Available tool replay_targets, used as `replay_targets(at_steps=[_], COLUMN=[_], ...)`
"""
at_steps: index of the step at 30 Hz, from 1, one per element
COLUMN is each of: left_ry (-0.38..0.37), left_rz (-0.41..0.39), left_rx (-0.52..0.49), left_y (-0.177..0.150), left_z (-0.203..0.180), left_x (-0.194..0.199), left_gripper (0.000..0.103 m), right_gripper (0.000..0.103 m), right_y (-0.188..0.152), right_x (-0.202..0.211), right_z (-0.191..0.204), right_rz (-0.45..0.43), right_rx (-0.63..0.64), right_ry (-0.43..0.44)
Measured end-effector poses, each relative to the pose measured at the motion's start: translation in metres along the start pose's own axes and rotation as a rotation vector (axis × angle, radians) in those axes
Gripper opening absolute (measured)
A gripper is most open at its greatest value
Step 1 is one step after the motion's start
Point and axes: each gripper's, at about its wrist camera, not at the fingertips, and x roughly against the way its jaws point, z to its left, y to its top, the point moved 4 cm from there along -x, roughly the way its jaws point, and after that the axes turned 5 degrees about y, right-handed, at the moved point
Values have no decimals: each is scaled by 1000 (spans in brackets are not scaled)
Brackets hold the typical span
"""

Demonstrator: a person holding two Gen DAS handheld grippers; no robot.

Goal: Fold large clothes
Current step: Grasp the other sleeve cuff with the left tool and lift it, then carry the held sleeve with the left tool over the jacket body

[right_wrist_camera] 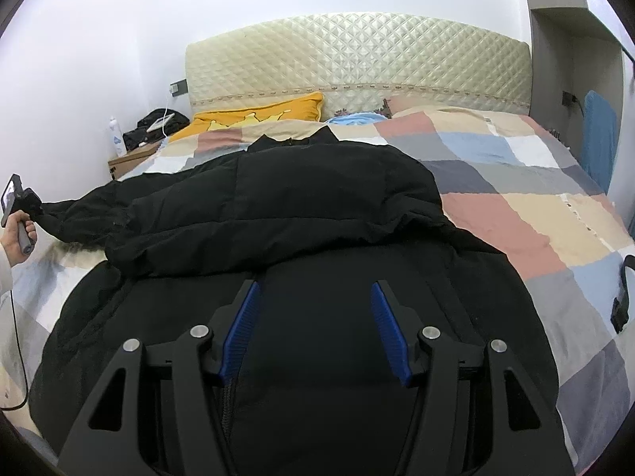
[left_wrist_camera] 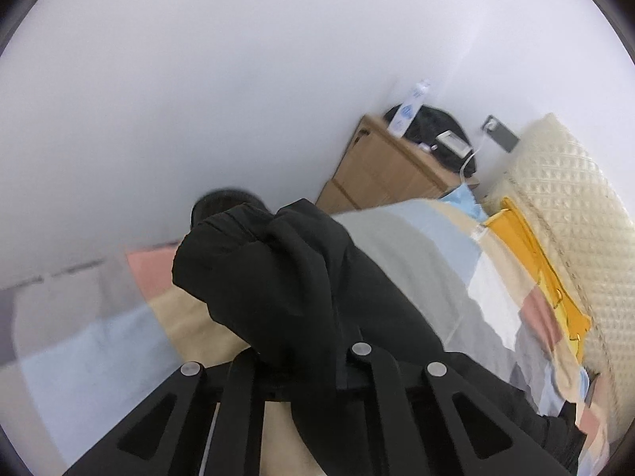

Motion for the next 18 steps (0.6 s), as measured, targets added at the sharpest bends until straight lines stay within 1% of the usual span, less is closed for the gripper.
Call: replay_targets(at_steps=[6, 8, 9, 10, 12, 13, 15, 17, 18], left_ry=[-42, -63, -74, -76, -105, -129, -159, -197, -218], left_rz=[-51, -75, -88, -100, -131, -151, -174, -192, -203], left_rx=[-52, -71, -86, -107, -146, -177, -218, -271, -302], left_y=[25, 33, 38, 42, 49, 51, 51, 46, 43], left_z=[-35, -50, -63, -72, -93, -109, -129, -155, -170], left_x=[68, 100, 119, 132, 164, 188, 220, 258, 277], left_gripper=[6, 6, 6, 6, 5, 5, 4, 4, 4], right_gripper=[60, 63, 67, 68, 68, 68, 68, 72, 75], right_y=[5, 7, 8, 9, 11, 13, 14, 15, 15], right_x=[16, 23, 27, 29, 35, 38, 44, 52, 56], right_z=[-9, -11, -12, -12, -14, -14, -16, -20, -23], right_rz=[-10, -15, -22, -28, -39, -44, -49, -63, -72], right_rx=[-11, 3, 14, 23, 33, 33, 32, 32, 29], right_ry=[16, 25, 20, 18, 26, 38, 53, 60, 62])
